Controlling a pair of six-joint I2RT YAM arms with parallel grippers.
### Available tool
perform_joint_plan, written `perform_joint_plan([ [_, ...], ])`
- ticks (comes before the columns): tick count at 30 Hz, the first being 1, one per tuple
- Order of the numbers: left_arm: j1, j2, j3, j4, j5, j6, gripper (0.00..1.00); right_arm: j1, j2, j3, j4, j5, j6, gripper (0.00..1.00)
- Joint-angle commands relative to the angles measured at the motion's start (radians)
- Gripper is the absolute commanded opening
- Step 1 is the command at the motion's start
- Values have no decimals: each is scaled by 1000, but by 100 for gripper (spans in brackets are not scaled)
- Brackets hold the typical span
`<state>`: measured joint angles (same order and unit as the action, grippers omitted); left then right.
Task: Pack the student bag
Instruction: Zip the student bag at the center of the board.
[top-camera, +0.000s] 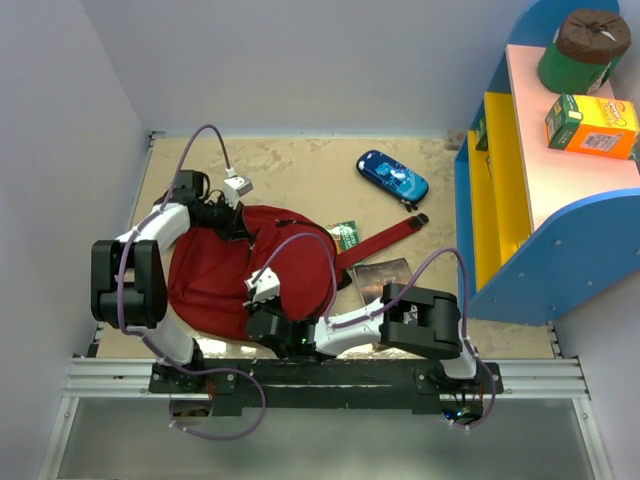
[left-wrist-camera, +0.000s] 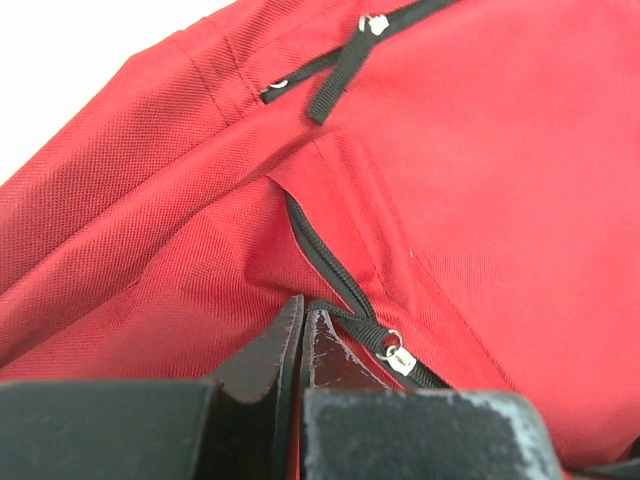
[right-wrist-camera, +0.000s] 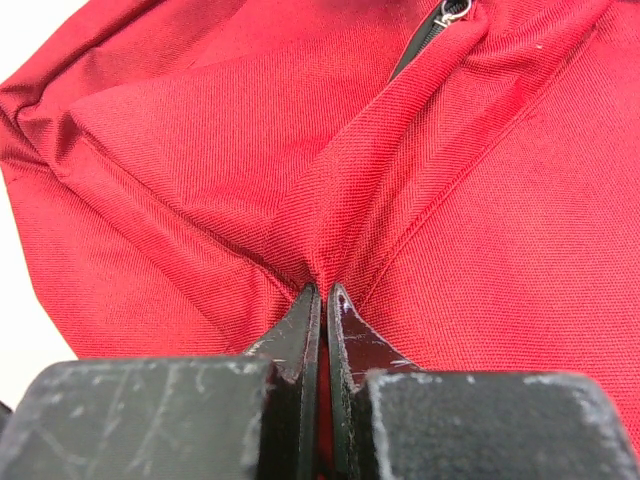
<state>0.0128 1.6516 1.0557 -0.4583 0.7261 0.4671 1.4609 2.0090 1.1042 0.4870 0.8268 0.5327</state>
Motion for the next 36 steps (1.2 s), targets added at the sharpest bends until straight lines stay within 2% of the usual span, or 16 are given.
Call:
perform_joint_plan([
  [1,19,10,78,500,-81,-108,0,82,-38,-33,-61,-138,55,0],
  [3,18,11,75,495,-47,-128,0,82,-35,-35,-60,-156,56,0],
  [5,19,-6,76,460,48,-116,0,84,-35,-33,-70,-176,59,0],
  [6,18,-18,72,393,65,-108,0,82,-41,-36,-89,-184,67,0],
  [10,16,-131,7,285,107,14,0,72,-119,-78,-122,-154,104,0],
  [11,18,-150,-20,261,110,39,0,50,-150,-89,-120,-155,108,5],
  [12,16,-168,-35,221,113,60,0,36,-174,-119,-104,-164,108,13],
  [13,16,-199,-49,202,118,106,0,20,-217,-128,-99,-172,112,30],
  [14,16,-213,-72,185,119,125,0,-9,-231,-135,-93,-184,109,38],
  [16,18,-236,-88,152,110,171,0,-36,-246,-132,-96,-222,95,49],
  [19,16,-233,-91,103,104,218,0,-62,-239,-107,-102,-252,75,55],
  [27,15,-216,-85,7,156,298,0,-85,-194,-9,-156,-169,61,62],
  [31,15,-207,-91,0,168,303,0,-103,-153,43,-128,-176,33,63],
  [36,15,-213,-95,-2,168,304,0,-111,-54,154,-175,-147,24,63],
])
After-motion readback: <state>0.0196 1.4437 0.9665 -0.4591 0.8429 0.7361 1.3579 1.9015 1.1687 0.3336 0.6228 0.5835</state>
